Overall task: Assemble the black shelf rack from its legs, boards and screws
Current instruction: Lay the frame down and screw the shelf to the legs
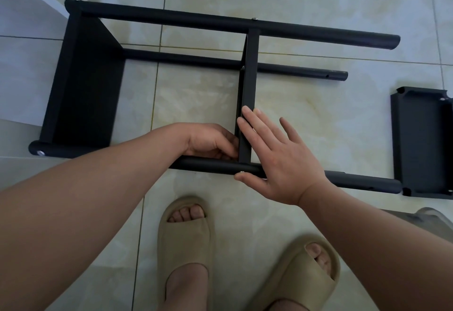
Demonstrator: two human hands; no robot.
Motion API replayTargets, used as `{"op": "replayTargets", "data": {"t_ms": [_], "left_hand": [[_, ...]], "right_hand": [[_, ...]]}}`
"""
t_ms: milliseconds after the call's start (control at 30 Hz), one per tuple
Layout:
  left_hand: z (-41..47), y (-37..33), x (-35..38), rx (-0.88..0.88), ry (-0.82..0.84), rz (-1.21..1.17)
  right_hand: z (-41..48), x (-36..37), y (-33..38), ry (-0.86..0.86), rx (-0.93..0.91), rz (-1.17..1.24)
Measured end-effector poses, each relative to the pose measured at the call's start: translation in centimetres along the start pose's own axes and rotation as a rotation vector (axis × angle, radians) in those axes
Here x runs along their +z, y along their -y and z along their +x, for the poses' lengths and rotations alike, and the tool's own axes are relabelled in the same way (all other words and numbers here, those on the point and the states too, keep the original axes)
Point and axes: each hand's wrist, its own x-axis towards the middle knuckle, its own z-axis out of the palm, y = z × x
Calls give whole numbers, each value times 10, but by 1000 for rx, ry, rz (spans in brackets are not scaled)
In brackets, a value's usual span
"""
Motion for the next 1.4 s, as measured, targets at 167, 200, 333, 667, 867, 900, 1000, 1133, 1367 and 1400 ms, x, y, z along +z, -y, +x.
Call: {"op": "replayTargets", "data": {"t_ms": [167,200,333,667,867,900,1000,1133,1367,1400], "left_hand": [[0,-2,2,-14,41,-52],[-1,-2,2,-20,48,-29],[-1,-1,2,-29,-14,68],[-3,-4,3,-40,34,-14],[-2,-3,4,-35,-27,101],[-1,-2,3,-31,-32,103],[-1,-2,2,-29,-31,83],[-2,-3,3,-48,18,-17],[-1,-4,4,-58,-59,113],[-2,-4,4,-49,-77,119]], "right_hand": [[0,0,1,4,3,2],[0,1,1,1,2,2],[0,1,1,-19,2,7],[0,1,0,-16,1,4],[0,1,0,-12,2,6],[0,1,0,-15,2,7],[0,2,0,-21,0,5],[0,2,0,-21,-3,5],[0,1,0,-17,0,-1],[0,1,0,-15,0,-3]]}}
